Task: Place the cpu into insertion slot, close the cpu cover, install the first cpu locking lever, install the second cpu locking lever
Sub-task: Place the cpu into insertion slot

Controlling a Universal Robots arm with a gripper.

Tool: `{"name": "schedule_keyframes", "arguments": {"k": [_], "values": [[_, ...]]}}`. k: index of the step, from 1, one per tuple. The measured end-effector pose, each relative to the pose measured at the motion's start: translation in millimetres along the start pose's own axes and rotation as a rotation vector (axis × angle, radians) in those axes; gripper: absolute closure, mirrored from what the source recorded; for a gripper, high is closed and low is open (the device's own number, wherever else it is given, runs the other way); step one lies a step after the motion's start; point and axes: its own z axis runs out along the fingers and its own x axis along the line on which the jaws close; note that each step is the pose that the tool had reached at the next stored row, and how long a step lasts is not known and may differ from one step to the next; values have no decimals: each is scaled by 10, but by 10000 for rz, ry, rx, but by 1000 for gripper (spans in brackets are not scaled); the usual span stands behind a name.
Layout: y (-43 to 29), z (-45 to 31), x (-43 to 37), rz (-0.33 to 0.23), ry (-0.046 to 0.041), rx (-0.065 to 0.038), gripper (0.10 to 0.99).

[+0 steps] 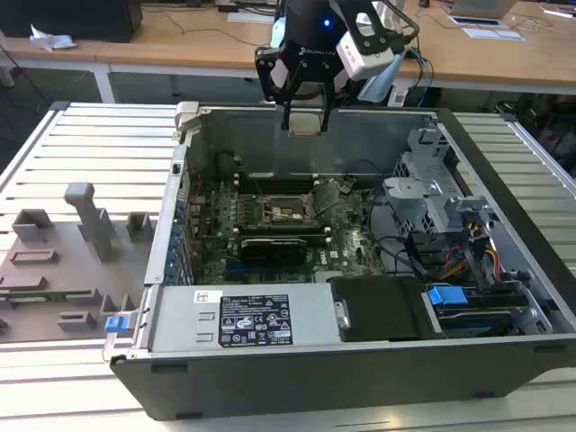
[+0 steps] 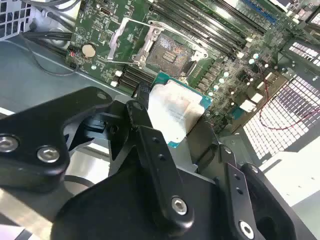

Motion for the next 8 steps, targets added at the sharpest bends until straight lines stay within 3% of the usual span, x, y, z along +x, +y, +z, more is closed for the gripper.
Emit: {"name": "schedule_keyframes", "arguments": {"k": [8], "values": [[-4,49,-1,0,0,4,541]]}}
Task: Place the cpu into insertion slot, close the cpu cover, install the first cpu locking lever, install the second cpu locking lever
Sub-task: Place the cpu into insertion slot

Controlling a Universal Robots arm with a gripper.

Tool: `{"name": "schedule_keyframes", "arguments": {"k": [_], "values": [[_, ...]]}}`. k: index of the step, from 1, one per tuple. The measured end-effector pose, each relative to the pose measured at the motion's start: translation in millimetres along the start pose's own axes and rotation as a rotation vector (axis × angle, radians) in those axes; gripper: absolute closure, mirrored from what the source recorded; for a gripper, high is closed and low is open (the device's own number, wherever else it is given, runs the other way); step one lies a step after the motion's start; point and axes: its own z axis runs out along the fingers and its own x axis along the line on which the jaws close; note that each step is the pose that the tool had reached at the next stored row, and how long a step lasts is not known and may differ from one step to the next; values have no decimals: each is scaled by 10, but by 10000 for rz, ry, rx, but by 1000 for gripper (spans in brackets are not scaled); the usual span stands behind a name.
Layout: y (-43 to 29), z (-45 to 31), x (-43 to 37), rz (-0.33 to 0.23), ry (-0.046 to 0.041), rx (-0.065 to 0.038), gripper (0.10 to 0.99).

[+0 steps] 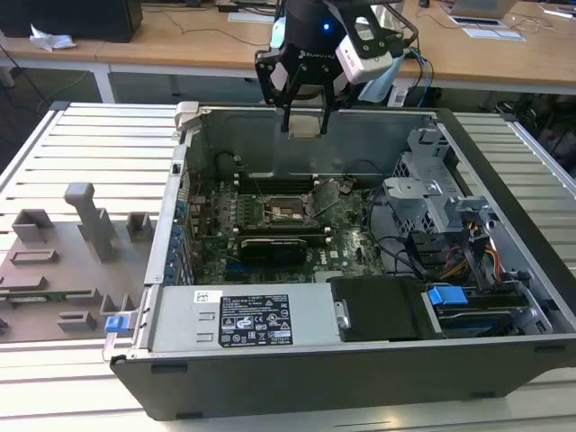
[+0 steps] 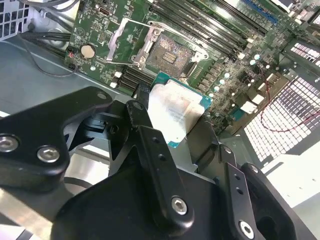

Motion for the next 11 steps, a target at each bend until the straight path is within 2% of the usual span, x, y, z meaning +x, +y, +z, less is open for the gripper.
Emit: {"name": "schedule_keyframes", "arguments": {"k": [11], "values": [[-6,68,-1,0,0,12,541]]}}
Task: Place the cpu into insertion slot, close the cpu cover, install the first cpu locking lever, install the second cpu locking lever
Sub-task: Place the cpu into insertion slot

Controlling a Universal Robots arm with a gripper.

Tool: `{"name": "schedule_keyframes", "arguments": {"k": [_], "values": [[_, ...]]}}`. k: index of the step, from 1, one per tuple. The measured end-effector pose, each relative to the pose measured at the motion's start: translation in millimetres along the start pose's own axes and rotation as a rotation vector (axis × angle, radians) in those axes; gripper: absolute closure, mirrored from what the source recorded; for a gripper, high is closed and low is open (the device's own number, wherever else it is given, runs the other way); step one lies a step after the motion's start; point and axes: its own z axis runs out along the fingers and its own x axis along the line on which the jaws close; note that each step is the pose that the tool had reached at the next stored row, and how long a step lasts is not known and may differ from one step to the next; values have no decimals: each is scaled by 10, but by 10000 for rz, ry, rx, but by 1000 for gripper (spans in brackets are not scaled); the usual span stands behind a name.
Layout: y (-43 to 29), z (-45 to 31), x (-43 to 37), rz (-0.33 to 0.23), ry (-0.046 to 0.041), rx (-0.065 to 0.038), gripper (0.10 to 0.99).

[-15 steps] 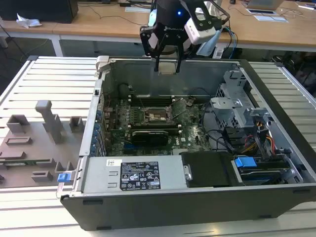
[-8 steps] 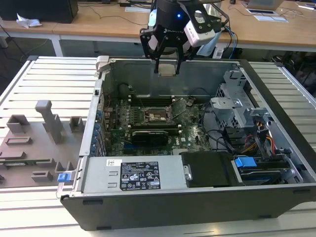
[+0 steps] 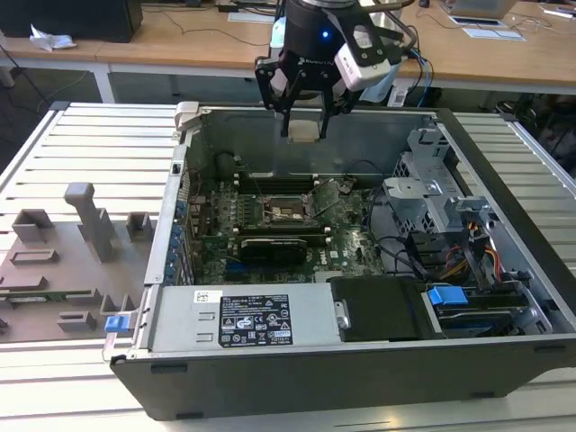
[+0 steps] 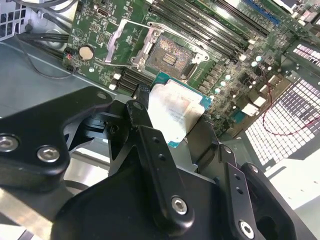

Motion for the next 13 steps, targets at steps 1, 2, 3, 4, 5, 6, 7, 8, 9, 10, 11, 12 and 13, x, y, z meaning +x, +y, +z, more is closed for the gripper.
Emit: {"name": "schedule_keyframes", "arguments": {"k": [1,2,3,4,5,6,7,8,9,10,11,12,13], "values": [[0,4,0,0,0,1,541],[-1,8,0,0,0,2,541],[-1,10,0,0,0,3,541],[-1,13,0,0,-1,3,541],[-1,15,0,0,0,4,541],[-2,18,0,0,-1,5,541],[-2,20,0,0,0,5,541],[-2,25,-1,0,-1,6,541],[-2,27,-1,0,0,7,541],[-3,30,-1,0,0,7,541],[-3,33,-1,0,-1,8,541],[-3,35,-1,0,0,8,541],[-3,42,-1,0,-1,9,541]]}}
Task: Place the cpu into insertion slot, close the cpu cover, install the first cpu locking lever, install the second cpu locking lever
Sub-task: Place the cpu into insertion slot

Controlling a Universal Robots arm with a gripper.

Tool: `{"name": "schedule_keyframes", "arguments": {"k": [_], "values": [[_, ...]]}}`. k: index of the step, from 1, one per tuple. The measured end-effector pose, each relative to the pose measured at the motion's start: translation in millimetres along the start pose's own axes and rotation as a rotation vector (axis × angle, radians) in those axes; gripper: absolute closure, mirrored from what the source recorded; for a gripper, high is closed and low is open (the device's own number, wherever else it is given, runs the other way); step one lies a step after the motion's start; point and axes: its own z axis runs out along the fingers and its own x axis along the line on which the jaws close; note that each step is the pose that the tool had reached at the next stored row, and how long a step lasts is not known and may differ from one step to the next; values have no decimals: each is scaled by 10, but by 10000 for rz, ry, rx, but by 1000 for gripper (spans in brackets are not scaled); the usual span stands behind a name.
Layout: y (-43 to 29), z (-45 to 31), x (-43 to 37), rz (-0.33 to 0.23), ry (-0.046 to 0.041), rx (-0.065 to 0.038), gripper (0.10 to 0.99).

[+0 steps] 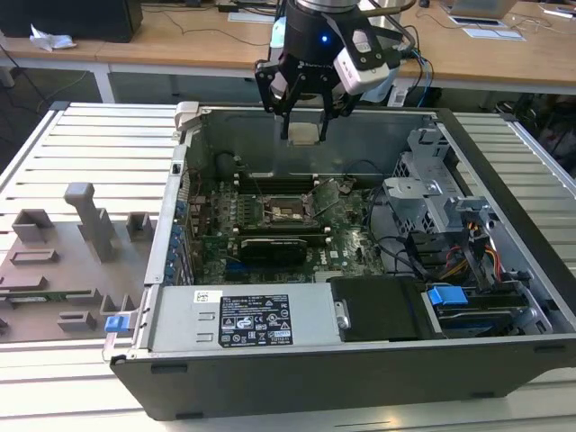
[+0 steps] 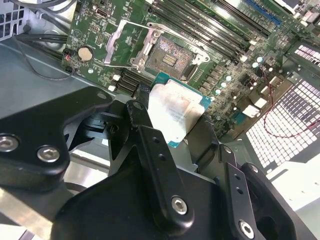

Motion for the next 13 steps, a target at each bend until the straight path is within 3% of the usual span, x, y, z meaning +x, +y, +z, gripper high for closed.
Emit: {"name": "schedule_keyframes", "arguments": {"k": [13], "values": [[-5,51,-1,1,0,30,541]]}}
